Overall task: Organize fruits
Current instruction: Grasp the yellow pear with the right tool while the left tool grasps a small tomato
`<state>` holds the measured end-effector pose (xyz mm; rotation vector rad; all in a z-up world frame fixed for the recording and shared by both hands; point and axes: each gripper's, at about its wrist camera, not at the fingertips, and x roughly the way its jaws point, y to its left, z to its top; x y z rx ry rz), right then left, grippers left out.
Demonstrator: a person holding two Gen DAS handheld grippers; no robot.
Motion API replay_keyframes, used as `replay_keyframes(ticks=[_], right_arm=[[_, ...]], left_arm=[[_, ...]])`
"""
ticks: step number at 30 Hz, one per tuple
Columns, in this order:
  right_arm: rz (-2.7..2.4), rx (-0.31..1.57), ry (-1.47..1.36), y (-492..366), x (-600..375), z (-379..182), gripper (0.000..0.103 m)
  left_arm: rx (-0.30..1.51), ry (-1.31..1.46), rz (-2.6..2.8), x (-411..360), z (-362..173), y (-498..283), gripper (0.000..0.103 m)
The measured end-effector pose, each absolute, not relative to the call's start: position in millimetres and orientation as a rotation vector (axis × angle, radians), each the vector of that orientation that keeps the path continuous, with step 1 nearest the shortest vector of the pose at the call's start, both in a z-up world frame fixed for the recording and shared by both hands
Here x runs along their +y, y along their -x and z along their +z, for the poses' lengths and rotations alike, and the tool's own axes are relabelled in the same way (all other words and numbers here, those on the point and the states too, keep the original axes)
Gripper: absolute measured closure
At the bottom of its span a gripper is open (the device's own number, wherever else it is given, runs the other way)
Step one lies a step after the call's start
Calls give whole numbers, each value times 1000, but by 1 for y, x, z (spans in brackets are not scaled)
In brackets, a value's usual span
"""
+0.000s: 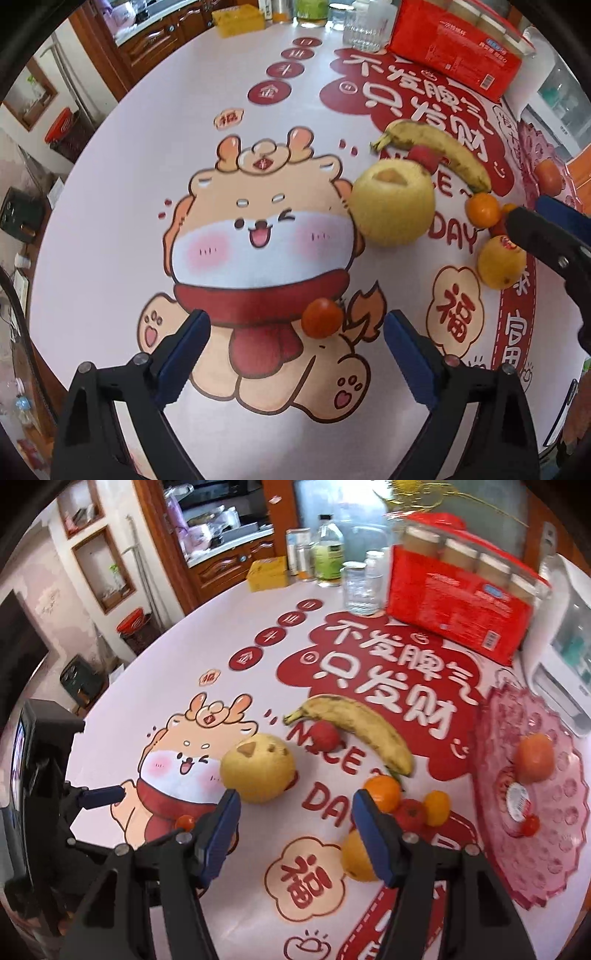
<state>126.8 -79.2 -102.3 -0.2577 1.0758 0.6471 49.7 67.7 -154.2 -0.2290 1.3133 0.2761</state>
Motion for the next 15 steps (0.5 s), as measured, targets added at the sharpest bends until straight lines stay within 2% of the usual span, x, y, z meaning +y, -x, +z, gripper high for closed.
replay_keyframes(ticks=[3, 7, 15], right_arm=[[659, 1096, 258, -132, -67, -113, 35], [674, 1101, 271, -139, -48, -127, 30], [692, 1126, 341, -145, -13, -157, 30]], left_arm=[[1325, 252, 276, 69, -165, -47, 17], [1330, 280, 275, 70, -175, -44, 18], [1324, 307, 288, 79, -181, -41, 18]])
